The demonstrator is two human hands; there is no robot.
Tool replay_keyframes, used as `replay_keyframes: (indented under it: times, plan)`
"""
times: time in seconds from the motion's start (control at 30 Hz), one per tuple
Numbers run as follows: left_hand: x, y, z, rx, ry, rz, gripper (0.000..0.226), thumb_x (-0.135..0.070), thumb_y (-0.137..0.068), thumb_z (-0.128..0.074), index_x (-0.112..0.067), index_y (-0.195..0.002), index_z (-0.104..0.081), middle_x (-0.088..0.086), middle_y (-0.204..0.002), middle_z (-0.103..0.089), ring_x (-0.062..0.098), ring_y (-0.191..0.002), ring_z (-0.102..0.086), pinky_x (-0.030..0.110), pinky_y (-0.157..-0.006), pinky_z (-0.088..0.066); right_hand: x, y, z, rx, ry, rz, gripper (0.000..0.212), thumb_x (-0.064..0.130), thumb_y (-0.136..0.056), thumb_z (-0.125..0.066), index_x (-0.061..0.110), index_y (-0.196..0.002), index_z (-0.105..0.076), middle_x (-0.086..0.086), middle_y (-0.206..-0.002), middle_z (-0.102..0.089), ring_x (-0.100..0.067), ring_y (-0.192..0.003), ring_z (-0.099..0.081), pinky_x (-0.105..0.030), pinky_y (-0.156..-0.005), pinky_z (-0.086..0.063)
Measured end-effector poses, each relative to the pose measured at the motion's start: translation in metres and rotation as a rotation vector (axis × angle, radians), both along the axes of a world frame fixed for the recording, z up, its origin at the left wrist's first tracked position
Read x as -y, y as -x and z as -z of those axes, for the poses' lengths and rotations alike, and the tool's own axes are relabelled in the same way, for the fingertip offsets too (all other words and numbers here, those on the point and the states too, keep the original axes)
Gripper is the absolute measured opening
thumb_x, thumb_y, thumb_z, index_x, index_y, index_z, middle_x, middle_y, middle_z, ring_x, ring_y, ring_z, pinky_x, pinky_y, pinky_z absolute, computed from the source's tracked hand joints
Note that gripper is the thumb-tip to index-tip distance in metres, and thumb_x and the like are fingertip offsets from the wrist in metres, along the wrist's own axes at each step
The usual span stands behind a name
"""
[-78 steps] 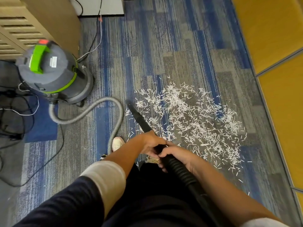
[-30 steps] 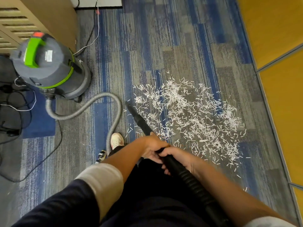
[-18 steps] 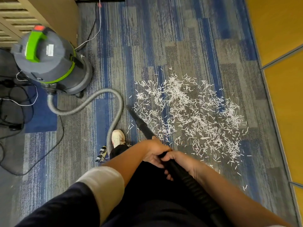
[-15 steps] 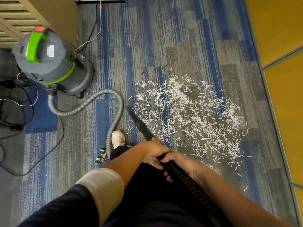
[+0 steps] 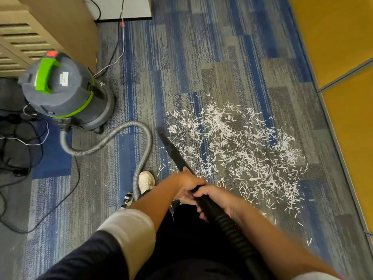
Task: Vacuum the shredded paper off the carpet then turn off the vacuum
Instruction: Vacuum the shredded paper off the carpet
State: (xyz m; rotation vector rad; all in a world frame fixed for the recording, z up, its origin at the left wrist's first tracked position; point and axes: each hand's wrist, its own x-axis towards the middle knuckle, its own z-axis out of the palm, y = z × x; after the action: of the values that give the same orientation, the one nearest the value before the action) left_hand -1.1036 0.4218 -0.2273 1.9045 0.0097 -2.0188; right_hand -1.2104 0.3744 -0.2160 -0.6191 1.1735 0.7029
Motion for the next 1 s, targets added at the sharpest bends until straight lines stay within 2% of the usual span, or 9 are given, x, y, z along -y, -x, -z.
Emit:
replay_keyframes:
  times: [0.13,0.27,0.33,0.4,0.5,0.67,0.83,0.9,1.0]
  plan:
    - [0.0,0.008,0.007,0.024,0.005,-0.013,0.065,-0.027,-0.096,-0.053,-0.015,-0.145,-0.012,0.008,-0.086,-0.059,0.015,-0.066,-0.06,0.023,-0.049,-0.052,0.0,0.005,0.01,0.014,0.019,0.068,0.017,0.014,-0.09,-0.047,0.001,-0.099,-0.052,-0.01,-0.056,-0.051,-0.014,-0.036,-0.05,-0.018,-0.036,-0.042]
    - [0.014,0.016,0.003,-0.003,0.078,-0.01,0.013,-0.023,-0.096,-0.054,-0.014,-0.097,-0.046,0.005,-0.08,-0.059,0.013,-0.065,-0.059,0.024,-0.053,-0.051,0.012,0.018,0.005,0.023,0.093,0.182,0.014,0.008,-0.092,-0.045,0.005,-0.104,-0.049,-0.01,-0.048,-0.05,-0.016,-0.032,-0.049,-0.017,-0.034,-0.042]
    - [0.019,0.021,0.002,-0.019,0.083,0.022,0.013,-0.021,-0.096,-0.053,-0.015,-0.087,-0.047,0.004,-0.078,-0.058,0.013,-0.065,-0.058,0.024,-0.057,-0.052,0.015,0.023,-0.001,0.032,0.121,0.234,0.012,0.005,-0.092,-0.043,0.009,-0.103,-0.046,-0.01,-0.049,-0.049,-0.016,-0.031,-0.048,-0.018,-0.033,-0.042]
    - [0.021,0.024,0.005,-0.015,0.069,0.069,0.014,-0.023,-0.095,-0.053,-0.012,-0.102,-0.047,0.004,-0.078,-0.058,0.012,-0.064,-0.058,0.024,-0.054,-0.051,0.013,0.026,-0.002,0.028,0.132,0.248,0.011,0.004,-0.091,-0.044,0.01,-0.101,-0.044,-0.012,-0.053,-0.048,-0.016,-0.031,-0.048,-0.018,-0.033,-0.042]
    - [0.017,0.022,0.009,0.025,0.037,0.095,0.039,-0.03,-0.09,-0.055,-0.011,-0.122,-0.042,0.005,-0.082,-0.059,0.013,-0.063,-0.057,0.023,-0.05,-0.05,0.007,0.022,-0.002,0.035,0.117,0.227,0.004,0.005,-0.092,-0.043,0.008,-0.095,-0.045,-0.011,-0.052,-0.048,-0.015,-0.03,-0.048,-0.018,-0.033,-0.042]
    - [0.005,0.007,0.01,0.096,0.03,0.081,0.062,-0.039,-0.089,-0.059,-0.015,-0.132,-0.021,0.004,-0.076,-0.056,0.01,-0.057,-0.053,0.021,-0.048,-0.047,0.0,0.005,0.001,0.069,0.05,0.183,0.018,0.01,-0.092,-0.043,0.003,-0.078,-0.051,-0.006,-0.043,-0.051,-0.013,-0.032,-0.049,-0.016,-0.034,-0.041]
    - [0.01,-0.004,0.01,0.131,0.078,0.034,0.073,-0.036,-0.088,-0.063,-0.012,-0.141,-0.019,0.001,-0.067,-0.057,0.007,-0.05,-0.053,0.02,-0.048,-0.048,0.009,0.0,-0.001,0.13,0.025,0.22,0.019,0.012,-0.09,-0.042,0.002,-0.078,-0.052,-0.009,-0.049,-0.05,-0.015,-0.034,-0.049,-0.016,-0.035,-0.041]
    - [0.015,-0.004,0.008,0.127,0.098,0.017,0.064,-0.034,-0.089,-0.062,-0.013,-0.136,-0.025,0.001,-0.063,-0.054,0.006,-0.044,-0.049,0.02,-0.046,-0.045,0.013,0.001,-0.001,0.138,0.037,0.219,0.017,0.012,-0.09,-0.042,0.002,-0.082,-0.052,-0.009,-0.051,-0.05,-0.016,-0.034,-0.049,-0.015,-0.035,-0.04]
    - [0.021,-0.002,0.002,0.127,0.107,0.019,0.039,-0.031,-0.092,-0.058,-0.014,-0.116,-0.034,0.002,-0.067,-0.052,0.008,-0.047,-0.045,0.022,-0.047,-0.043,0.015,0.002,0.004,0.138,0.06,0.259,0.023,0.01,-0.09,-0.044,0.007,-0.113,-0.045,-0.012,-0.055,-0.05,-0.019,-0.036,-0.05,-0.018,-0.037,-0.042]
